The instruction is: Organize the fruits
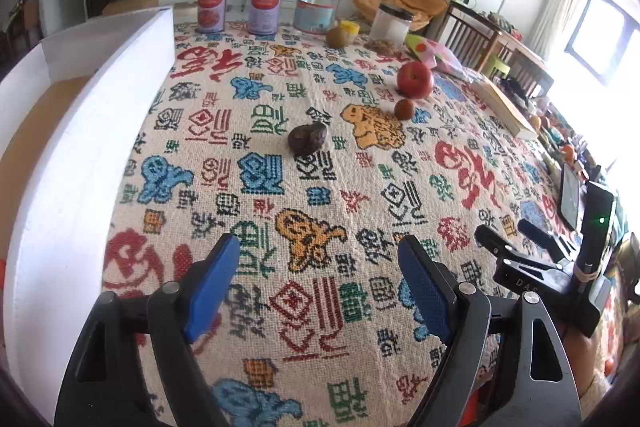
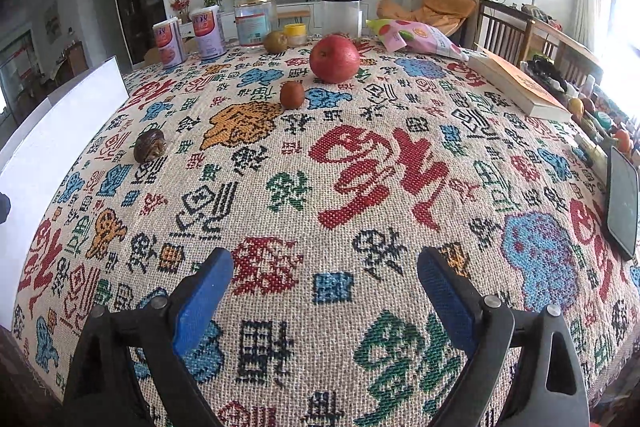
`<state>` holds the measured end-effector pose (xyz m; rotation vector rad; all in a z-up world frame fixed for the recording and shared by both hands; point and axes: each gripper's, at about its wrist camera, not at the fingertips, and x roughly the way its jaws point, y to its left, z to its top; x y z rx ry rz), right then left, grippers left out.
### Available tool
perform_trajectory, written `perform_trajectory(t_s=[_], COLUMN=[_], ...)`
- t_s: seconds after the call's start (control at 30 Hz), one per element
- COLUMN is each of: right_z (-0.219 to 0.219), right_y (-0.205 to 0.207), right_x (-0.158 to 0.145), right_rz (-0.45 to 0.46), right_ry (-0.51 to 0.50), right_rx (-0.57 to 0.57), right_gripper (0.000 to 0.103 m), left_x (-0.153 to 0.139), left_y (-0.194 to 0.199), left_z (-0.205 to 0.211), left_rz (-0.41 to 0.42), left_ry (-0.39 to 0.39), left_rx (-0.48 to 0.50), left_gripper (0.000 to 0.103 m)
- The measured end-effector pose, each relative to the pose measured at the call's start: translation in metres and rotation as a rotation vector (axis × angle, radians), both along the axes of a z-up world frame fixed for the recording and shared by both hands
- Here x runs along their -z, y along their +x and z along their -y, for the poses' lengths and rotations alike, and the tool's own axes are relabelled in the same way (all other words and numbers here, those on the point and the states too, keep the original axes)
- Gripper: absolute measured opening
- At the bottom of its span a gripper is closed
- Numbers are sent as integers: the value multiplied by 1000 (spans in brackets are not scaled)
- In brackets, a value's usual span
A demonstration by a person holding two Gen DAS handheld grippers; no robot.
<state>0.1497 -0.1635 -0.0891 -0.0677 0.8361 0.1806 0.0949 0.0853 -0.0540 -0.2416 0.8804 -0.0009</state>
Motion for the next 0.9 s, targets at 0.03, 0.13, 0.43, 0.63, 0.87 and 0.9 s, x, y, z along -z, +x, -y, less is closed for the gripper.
perform_trajectory(t_s=[0.03, 0.13, 0.43, 0.63, 0.87, 0.9], right_z=[6, 16, 22, 22, 24, 23], right_y=[1, 7, 21, 25, 30, 30], right_x=[1, 3, 17, 24, 27, 27], right_rz=[-6, 9, -30, -57, -91, -94], right_ry=[0, -45, -65, -68, -49, -51], right_rx=[10, 20, 35, 42, 56, 53], right_gripper=[93, 93, 93, 93, 100, 101], left_x=[6, 23, 61, 64, 66, 66], left_y=[8, 28, 54, 55, 57, 57], left_z=[4, 9, 3, 7, 10, 10], left_rz=[-7, -23, -56, -45, -50, -51], left_ry=[11, 83, 157, 184, 199, 200], left_rx=[-5, -26, -47, -39, -31, -31], left_gripper=[83, 83, 83, 87, 90, 91])
